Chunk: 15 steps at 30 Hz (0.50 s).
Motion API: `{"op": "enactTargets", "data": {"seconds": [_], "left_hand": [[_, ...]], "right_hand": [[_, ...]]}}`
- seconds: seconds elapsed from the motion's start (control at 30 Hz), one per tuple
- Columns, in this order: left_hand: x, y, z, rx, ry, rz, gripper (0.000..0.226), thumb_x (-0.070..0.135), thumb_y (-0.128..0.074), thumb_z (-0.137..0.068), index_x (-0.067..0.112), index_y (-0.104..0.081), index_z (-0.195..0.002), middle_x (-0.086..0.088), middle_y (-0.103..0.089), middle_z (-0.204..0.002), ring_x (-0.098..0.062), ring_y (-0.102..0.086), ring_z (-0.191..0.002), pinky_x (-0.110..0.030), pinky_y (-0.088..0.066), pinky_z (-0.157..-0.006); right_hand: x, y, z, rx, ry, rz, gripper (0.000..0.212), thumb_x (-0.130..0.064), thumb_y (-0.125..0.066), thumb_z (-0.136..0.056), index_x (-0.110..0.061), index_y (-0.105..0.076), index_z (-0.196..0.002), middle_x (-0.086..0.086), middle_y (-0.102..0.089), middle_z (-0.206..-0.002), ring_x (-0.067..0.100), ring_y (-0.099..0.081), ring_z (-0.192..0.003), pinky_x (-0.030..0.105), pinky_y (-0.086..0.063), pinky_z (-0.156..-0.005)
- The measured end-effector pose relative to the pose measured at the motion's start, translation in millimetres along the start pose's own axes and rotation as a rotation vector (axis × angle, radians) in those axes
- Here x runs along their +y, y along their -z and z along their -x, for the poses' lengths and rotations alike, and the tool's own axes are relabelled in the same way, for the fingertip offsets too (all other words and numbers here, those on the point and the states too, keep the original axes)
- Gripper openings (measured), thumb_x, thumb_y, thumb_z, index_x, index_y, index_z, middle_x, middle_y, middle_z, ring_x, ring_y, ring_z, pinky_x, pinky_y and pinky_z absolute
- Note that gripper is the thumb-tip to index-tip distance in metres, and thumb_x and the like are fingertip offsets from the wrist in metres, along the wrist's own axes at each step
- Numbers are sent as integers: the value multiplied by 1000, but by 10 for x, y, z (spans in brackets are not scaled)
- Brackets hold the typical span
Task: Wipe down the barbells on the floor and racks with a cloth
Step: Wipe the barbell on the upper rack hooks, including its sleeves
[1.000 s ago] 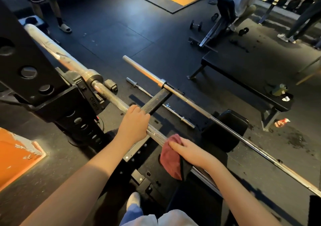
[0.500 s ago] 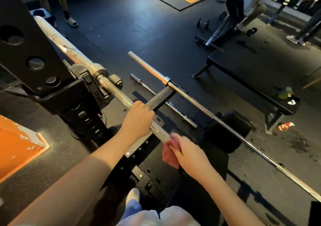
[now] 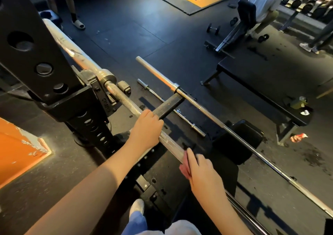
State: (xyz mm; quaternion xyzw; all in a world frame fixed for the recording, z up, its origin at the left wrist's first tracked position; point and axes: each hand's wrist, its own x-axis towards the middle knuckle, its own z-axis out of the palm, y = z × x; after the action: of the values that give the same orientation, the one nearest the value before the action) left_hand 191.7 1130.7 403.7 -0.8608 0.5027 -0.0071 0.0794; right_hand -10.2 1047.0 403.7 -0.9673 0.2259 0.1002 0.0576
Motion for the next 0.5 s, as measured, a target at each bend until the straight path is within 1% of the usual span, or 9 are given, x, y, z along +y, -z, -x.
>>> {"op": "enactTargets", "data": {"seconds": [0.07,0.1,0.17,0.23,0.3,0.37,0.4,0.43,0.5], "left_hand": [[-1,-2,-1,10,8,18,17,34,-64,-82,21,-57,-91,3,-61,-90,-19,-53,-94,-36,-33,-100],[-5,1,-7,13,7,23,17,34,-64,-82,21,-58,-92,3,-62,-91,-19,-53,-95,-36,-33,-100],[-11,17,-9,13,0,28,16,32,-63,-83,20,-58,-93,2,-62,-92,-19,-53,-95,-36,-34,-100],[-4,13,-6,8,-4,27,15,31,-62,-83,20,-57,-93,2,-62,-92,-19,-53,-95,-36,-35,-99],[-7,11,-13,11,-10,27,17,32,-63,-83,20,-57,-93,2,-62,-93,-19,-53,-95,-36,-35,-99],[-21,11,-19,12,-13,30,19,35,-64,-83,20,-58,-94,2,-63,-93,-18,-54,-95,-36,-36,-99],[-23,12,-15,10,-16,33,19,35,-64,-83,21,-58,-94,2,-63,-93,-18,-54,-95,-36,-36,-98],[-22,13,-11,11,-19,38,18,34,-64,-83,21,-58,-93,2,-63,-92,-18,-54,-94,-36,-36,-98],[-19,12,-4,15,-20,46,15,32,-63,-83,21,-56,-91,2,-62,-91,-18,-53,-93,-35,-36,-97]], "right_hand": [[-26,69,-49,0,9,-35,67,-38,-52,-96,-18,-20,-152,0,-51,-129,11,-54,-109,22,-46,-82],[-55,135,-153,-33,13,-120,57,-38,-45,-100,-20,-24,-150,-2,-52,-126,9,-55,-108,21,-46,-84],[-95,245,-388,-135,-23,-394,35,-36,-37,-102,-22,-46,-133,-5,-59,-111,8,-61,-98,23,-50,-85],[-99,328,-489,-180,-81,-577,22,-27,-40,-102,-21,-54,-118,-7,-60,-98,7,-62,-89,25,-52,-84],[-6,405,-468,17,-154,-643,17,-18,-45,-99,-24,-55,-113,-12,-55,-97,1,-57,-83,26,-53,-82],[53,531,-388,298,-210,-656,31,-14,-50,-96,-24,-52,-126,-12,-51,-108,1,-53,-92,25,-50,-84],[50,560,-371,373,-205,-614,41,-12,-52,-94,-21,-48,-134,-9,-49,-117,5,-52,-102,26,-48,-88],[16,574,-359,377,-182,-540,49,-11,-54,-93,-20,-44,-140,-4,-47,-129,11,-49,-115,29,-47,-94],[-115,470,-320,197,-97,-419,59,-14,-54,-94,-23,-32,-148,0,-24,-154,21,-28,-140,36,-33,-113]]}}
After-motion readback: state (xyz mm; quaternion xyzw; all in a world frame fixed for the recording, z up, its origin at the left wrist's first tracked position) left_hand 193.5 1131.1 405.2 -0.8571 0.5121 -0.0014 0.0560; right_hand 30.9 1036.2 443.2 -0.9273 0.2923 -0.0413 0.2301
